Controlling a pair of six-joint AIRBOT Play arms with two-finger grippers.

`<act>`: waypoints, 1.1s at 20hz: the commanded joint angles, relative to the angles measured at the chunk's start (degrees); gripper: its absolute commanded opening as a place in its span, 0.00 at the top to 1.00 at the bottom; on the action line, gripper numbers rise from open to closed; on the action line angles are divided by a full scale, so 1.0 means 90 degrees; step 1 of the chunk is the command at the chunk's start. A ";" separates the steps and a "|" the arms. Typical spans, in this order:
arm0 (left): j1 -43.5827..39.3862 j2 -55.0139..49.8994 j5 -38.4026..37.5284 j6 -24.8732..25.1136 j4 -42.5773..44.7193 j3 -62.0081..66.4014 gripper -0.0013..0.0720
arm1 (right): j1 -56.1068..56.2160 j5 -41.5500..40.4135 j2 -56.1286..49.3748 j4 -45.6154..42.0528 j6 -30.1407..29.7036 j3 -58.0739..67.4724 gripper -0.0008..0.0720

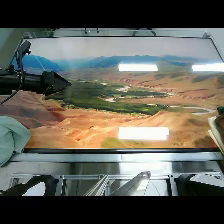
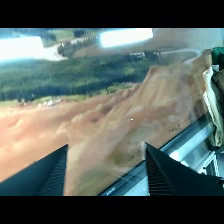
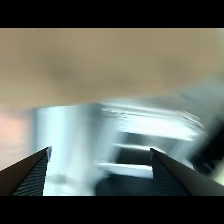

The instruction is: Fold the shirts.

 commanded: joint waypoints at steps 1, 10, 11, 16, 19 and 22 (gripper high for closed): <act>-0.0002 0.0000 -0.0041 0.0012 0.0024 0.0381 0.66 | 0.1061 -0.0396 0.0117 0.2096 0.0044 0.0636 0.03; -0.0248 0.0942 -0.0782 -0.0019 0.0036 -0.0495 0.96 | 0.4192 -0.2263 0.2616 0.3694 -0.1732 -0.2492 0.93; -0.0403 0.1290 -0.0692 -0.0017 0.0039 -0.1115 0.96 | 0.4505 -0.2424 0.3053 0.3937 -0.1736 -0.3140 0.93; -0.1209 0.2820 0.0464 -0.0019 0.0032 -0.3864 0.95 | 0.6645 -0.3949 0.4690 0.4656 -0.2062 -0.5812 0.96; -0.1348 0.3094 0.0423 -0.0022 0.0029 -0.4352 0.95 | 0.7043 -0.4252 0.4573 0.4845 -0.2064 -0.5904 0.96; -0.1341 0.3184 0.0423 -0.0022 -0.0002 -0.4401 0.96 | 0.7043 -0.4252 0.4471 0.4925 -0.2062 -0.5904 0.96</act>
